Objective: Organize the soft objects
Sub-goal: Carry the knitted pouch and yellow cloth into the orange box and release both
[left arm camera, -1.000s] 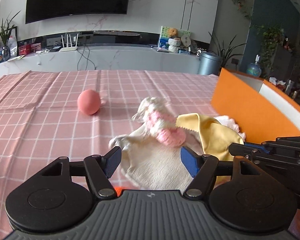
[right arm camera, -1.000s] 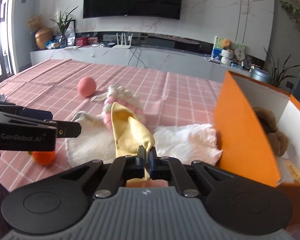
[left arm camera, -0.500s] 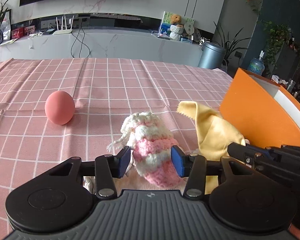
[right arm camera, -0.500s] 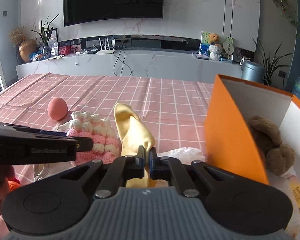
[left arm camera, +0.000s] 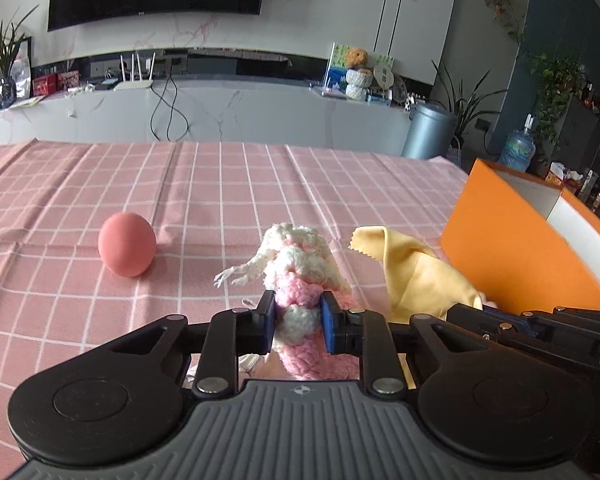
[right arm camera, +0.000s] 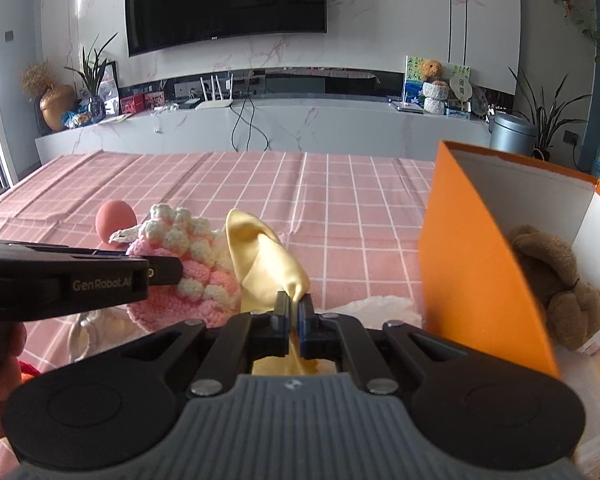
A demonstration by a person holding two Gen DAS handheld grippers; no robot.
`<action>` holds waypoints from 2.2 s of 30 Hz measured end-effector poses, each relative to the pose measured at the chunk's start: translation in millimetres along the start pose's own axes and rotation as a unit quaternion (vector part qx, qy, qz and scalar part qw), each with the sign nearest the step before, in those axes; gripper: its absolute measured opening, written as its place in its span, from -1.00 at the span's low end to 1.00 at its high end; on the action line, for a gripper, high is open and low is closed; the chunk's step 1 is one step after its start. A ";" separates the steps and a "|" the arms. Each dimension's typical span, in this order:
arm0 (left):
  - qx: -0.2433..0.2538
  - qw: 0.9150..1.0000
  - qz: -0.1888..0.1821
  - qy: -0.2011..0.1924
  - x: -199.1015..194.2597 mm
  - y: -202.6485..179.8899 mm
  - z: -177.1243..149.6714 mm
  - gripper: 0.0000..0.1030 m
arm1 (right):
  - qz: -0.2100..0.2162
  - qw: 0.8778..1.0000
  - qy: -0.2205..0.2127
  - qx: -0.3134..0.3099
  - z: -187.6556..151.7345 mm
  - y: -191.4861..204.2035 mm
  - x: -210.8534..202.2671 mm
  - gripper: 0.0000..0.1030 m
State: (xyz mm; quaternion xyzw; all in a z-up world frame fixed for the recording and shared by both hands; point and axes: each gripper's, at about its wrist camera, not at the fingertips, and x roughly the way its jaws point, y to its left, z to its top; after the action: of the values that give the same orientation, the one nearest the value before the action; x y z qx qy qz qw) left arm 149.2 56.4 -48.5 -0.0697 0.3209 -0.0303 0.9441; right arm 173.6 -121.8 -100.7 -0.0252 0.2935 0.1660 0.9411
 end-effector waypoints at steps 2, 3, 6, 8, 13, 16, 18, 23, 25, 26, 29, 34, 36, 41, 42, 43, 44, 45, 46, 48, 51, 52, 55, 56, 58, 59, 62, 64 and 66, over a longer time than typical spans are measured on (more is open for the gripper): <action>0.000 1.000 -0.005 -0.012 -14.1 -3.6 4.8 -0.51 | 0.005 1.000 -0.011 0.007 4.0 -2.5 -10.8 -0.98; 0.000 1.000 -0.007 -0.019 -21.3 -5.9 7.3 -0.51 | 0.007 1.000 -0.016 0.011 6.5 -4.0 -17.0 -0.98; -0.001 0.999 -0.019 -0.033 -40.7 -16.4 16.7 -0.51 | 0.012 0.999 -0.035 0.021 14.1 -9.8 -38.6 -0.98; 0.000 0.999 -0.033 -0.044 -52.4 -25.7 22.8 -0.51 | 0.014 0.998 -0.050 0.026 19.8 -15.9 -55.9 -0.98; 0.025 0.995 -0.066 -0.065 -74.9 -60.0 37.0 -0.51 | 0.003 0.996 -0.081 0.035 28.9 -38.7 -97.9 -0.98; 0.045 0.993 -0.087 -0.072 -80.6 -83.9 42.2 -0.50 | -0.013 0.995 -0.089 0.034 31.0 -57.0 -119.9 -0.98; 0.056 0.991 -0.104 -0.068 -79.9 -100.3 43.3 -0.51 | -0.027 0.995 -0.092 0.033 32.2 -71.0 -133.2 -0.98; 0.108 0.983 -0.137 -0.050 -67.8 -146.1 42.2 -0.51 | -0.063 0.994 -0.083 0.018 34.0 -106.4 -154.6 -0.98; 0.133 0.979 -0.147 -0.035 -59.1 -163.5 40.4 -0.50 | -0.086 0.994 -0.070 0.004 33.8 -120.3 -157.7 -0.98; 0.143 0.978 -0.151 -0.030 -55.2 -171.3 39.8 -0.50 | -0.097 0.993 -0.062 -0.003 33.4 -126.9 -157.5 -0.98; 0.173 0.972 -0.161 -0.015 -43.0 -194.4 37.8 -0.50 | -0.123 0.992 -0.034 -0.015 33.2 -149.2 -154.1 -0.98; 0.208 0.963 -0.171 0.020 -17.8 -223.6 33.5 -0.50 | -0.145 0.989 0.023 -0.017 29.2 -188.6 -137.3 -0.98; 0.225 0.958 -0.175 0.038 -8.1 -233.7 30.3 -0.50 | -0.153 0.986 0.050 -0.030 25.4 -199.3 -126.0 -0.98; 0.249 0.948 -0.180 0.083 15.2 -247.5 23.2 -0.50 | -0.169 0.978 0.095 -0.073 16.9 -209.8 -97.5 -0.98; 0.254 0.946 -0.180 0.089 16.4 -248.3 18.9 -0.50 | -0.168 0.977 0.102 -0.080 15.9 -211.0 -93.0 -0.98; 0.259 0.945 -0.179 0.094 20.3 -249.9 17.3 -0.50 | -0.166 0.976 0.109 -0.087 14.6 -212.4 -88.3 -0.98; 0.265 0.942 -0.177 0.100 24.0 -251.7 15.1 -0.50 | -0.162 0.975 0.117 -0.093 14.2 -213.5 -84.1 -0.98; 0.272 0.940 -0.177 0.106 27.6 -253.2 13.2 -0.50 | -0.159 0.975 0.123 -0.098 13.5 -214.6 -80.4 -0.98; 0.276 0.938 -0.177 0.113 31.1 -254.5 11.1 -0.50 | -0.154 0.974 0.129 -0.104 13.2 -216.0 -76.5 -0.98; 0.281 0.935 -0.176 0.126 39.0 -256.2 8.0 -0.50 | -0.145 0.973 0.140 -0.114 11.9 -216.9 -71.1 -0.98; 0.286 0.932 -0.175 0.142 48.6 -260.8 5.9 -0.50 | -0.137 0.970 0.155 -0.128 12.4 -215.2 -61.8 -0.98; 0.285 0.931 -0.175 0.144 50.6 -260.9 5.2 -0.50 | -0.136 0.969 0.159 -0.130 11.5 -215.6 -59.4 -0.97; 0.281 0.931 -0.173 0.153 56.3 -263.6 7.7 -0.49 | -0.132 0.968 0.169 -0.132 10.4 -217.6 -53.3 -0.96; 0.280 0.932 -0.172 0.155 58.0 -263.0 7.1 -0.49 | -0.130 0.968 0.172 -0.132 10.2 -217.2 -51.0 -0.96; 0.280 0.932 -0.167 0.161 64.3 -264.0 7.7 -0.48 | -0.131 0.966 0.172 -0.140 9.0 -214.4 -49.5 -0.96; 0.279 0.932 -0.164 0.163 66.7 -263.9 7.0 -0.48 | -0.130 0.966 0.173 -0.140 8.0 -212.6 -49.4 -0.96; 0.266 0.936 -0.157 0.168 69.4 -259.5 4.8 -0.43 | -0.129 0.966 0.176 -0.139 7.0 -209.9 -47.6 -0.96; 0.262 0.938 -0.156 0.166 67.5 -257.5 5.6 -0.38 | -0.131 0.965 0.175 -0.143 7.6 -210.2 -47.5 -0.95; 0.262 0.940 -0.147 0.159 64.6 -256.6 6.3 -0.18 | -0.132 0.965 0.173 -0.145 8.4 -209.7 -48.6 -0.81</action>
State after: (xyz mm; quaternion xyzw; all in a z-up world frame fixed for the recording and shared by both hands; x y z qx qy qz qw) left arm 201.1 -203.1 -43.7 0.1399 0.4341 -0.2624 0.8504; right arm 209.2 -332.9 -77.0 -0.2282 0.4186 0.0739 0.8759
